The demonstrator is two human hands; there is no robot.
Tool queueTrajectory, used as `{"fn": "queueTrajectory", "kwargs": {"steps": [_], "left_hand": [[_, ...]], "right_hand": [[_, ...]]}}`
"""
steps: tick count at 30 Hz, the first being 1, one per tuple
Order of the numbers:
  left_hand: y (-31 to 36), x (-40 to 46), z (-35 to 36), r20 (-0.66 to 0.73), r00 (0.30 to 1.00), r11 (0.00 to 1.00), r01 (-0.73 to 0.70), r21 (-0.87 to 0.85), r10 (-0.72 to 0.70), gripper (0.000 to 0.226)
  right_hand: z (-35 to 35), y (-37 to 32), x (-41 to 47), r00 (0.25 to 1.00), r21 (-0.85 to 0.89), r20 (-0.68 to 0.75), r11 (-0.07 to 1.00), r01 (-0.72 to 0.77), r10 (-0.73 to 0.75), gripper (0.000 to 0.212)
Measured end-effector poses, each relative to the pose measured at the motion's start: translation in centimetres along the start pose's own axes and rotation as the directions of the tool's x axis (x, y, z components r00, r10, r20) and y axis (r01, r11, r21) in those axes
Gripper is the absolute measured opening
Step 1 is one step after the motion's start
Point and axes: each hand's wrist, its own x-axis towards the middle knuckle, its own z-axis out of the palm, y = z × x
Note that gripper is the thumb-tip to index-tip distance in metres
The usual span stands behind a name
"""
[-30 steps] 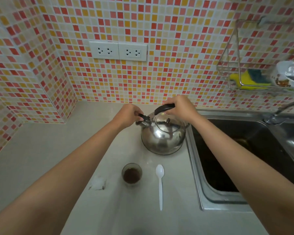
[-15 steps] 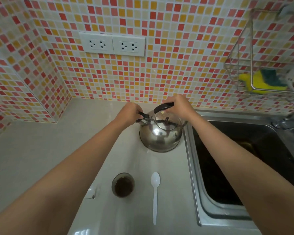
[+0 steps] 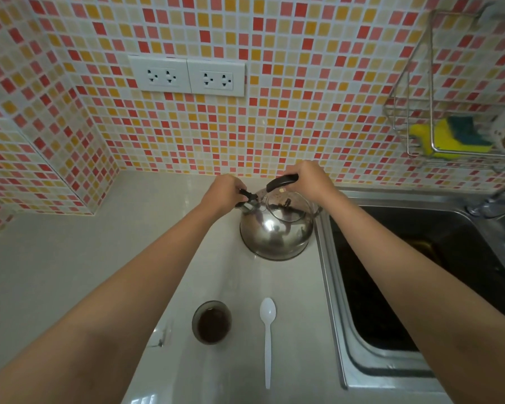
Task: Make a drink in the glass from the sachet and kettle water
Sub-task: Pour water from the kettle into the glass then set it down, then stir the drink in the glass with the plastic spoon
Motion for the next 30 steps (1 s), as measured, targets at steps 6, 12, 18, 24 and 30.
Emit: {"fn": "queueTrajectory", "kwargs": {"steps": [6,12,18,24,30], "left_hand": [[-2.9,-1.8,-0.9,-0.024,0.999,0.999,0.03,0.038,-0.029,0.044],[-10.0,-8.5,-1.8,-0.029,0.999,0.986,-0.026,-0.165,0.022,0.03],[-14.0,-17.4,1.1,0.021,0.993,0.924,-0.101,-0.369,0.117,0.044],[-14.5,-21.4,4.3,0.151,0.965,0.879,-0.123,-0.461,0.214,0.097],[-14.0,-22.2,5.1,0.131,0.969,0.868,-0.122,-0.481,0.209,0.089]], "right_hand": [[-0.3,-0.7,-1.2,0.998,-0.085,-0.016,0.995,-0.055,0.054,0.034],[0.6,-2.5,-5.9,0.976,-0.133,-0.187,0.982,-0.135,0.109,0.045],[6.4,-4.8,-13.4,0.939,0.013,-0.169,0.953,-0.303,0.301,0.033],[15.0,-4.5,-20.0,0.839,0.0,-0.015,0.839,-0.543,0.543,0.033],[19.4,-4.1,-23.2,0.739,-0.074,0.107,0.747,-0.661,0.665,0.024]]}}
